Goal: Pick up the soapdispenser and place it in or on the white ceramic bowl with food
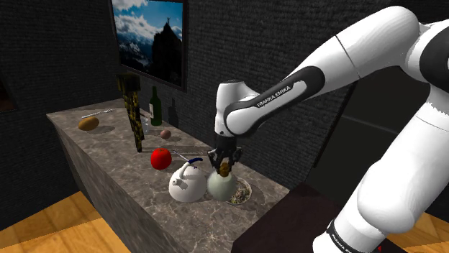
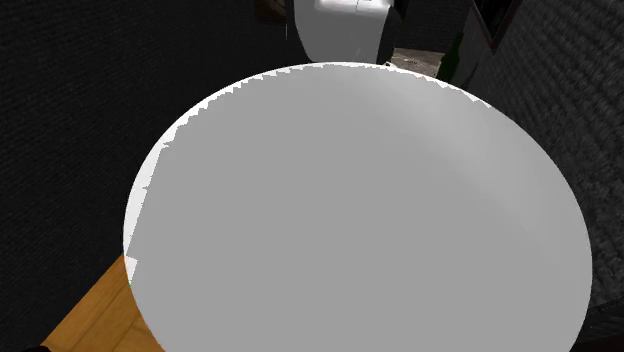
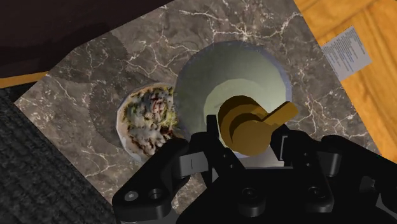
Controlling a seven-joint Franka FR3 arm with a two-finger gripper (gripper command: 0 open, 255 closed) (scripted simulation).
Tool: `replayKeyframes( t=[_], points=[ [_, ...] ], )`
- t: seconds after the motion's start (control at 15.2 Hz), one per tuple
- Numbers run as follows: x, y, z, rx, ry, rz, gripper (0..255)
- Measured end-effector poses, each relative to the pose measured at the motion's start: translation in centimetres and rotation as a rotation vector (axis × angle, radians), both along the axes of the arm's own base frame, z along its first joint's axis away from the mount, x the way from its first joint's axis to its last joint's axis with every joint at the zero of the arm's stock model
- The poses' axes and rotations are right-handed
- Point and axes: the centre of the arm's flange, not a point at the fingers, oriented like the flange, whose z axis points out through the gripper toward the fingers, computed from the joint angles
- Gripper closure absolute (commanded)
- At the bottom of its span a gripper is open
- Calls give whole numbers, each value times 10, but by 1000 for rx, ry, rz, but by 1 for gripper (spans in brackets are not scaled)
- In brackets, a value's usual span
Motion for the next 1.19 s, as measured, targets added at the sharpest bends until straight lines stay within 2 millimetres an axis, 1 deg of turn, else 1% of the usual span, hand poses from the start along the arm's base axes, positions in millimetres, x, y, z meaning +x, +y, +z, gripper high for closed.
replayKeyframes(
  t=[0.13, 0.4, 0.66, 0.73, 0.86, 1.19],
  points=[
    [5, -22, 11, 0, 0, 0, 255],
    [21, -74, 26, 0, 0, 0, 255],
    [36, -119, 41, 0, 1, 0, 255],
    [39, -136, 45, 0, 0, -1, 255],
    [41, -146, 42, 0, 1, 0, 255],
    [42, -150, 17, 0, 1, 1, 255]
  ],
)
